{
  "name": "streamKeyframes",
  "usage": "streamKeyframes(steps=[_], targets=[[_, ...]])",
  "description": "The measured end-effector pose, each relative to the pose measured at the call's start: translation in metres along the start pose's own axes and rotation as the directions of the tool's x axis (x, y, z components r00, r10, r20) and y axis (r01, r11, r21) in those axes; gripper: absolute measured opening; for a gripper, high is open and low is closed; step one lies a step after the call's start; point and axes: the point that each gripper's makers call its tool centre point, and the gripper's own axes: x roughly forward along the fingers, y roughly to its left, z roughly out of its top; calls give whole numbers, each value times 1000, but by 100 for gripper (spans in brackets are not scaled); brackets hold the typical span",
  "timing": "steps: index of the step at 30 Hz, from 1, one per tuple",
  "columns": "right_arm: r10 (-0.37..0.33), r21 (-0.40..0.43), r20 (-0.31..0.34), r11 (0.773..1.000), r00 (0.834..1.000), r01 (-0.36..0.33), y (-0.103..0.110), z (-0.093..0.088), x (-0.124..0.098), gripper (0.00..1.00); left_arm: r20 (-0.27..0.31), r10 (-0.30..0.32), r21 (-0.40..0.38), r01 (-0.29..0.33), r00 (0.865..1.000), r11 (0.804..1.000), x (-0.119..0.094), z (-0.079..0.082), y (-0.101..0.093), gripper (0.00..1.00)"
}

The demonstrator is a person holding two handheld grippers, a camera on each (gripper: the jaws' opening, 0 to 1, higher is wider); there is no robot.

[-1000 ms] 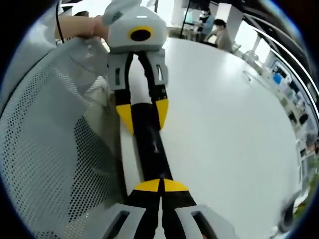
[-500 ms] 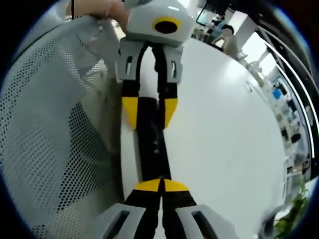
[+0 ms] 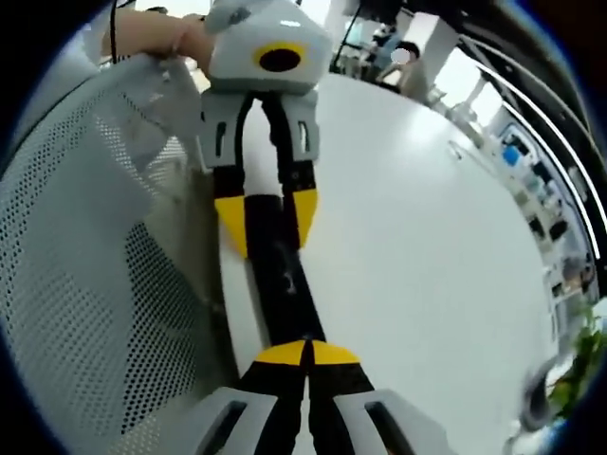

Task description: Press the specified remote control buttons in sequence, fully releasing each button before pressing the next.

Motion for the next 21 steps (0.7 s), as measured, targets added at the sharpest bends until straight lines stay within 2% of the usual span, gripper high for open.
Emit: streamKeyframes(steps=[4,12,14,17,21], targets=[[37,59,28,998,999,-39,-2,0,-1,0,1,2,-1,-2,1000,1000,0,0,0,25],[98,-49,28,994,995,-97,8,14,1,0,2,2,-5,-2,1000,1000,0,0,0,25],[104,-78,3,992,995,-104,8,13,2,0,2,3,-4,-3,1000,1000,0,0,0,25],[109,-74,-24,991,994,-111,7,8,4,0,1,4,-3,-4,1000,1000,0,0,0,25],[121,-70,-13,990,993,-121,7,9,3,0,2,3,-3,-3,1000,1000,0,0,0,25]])
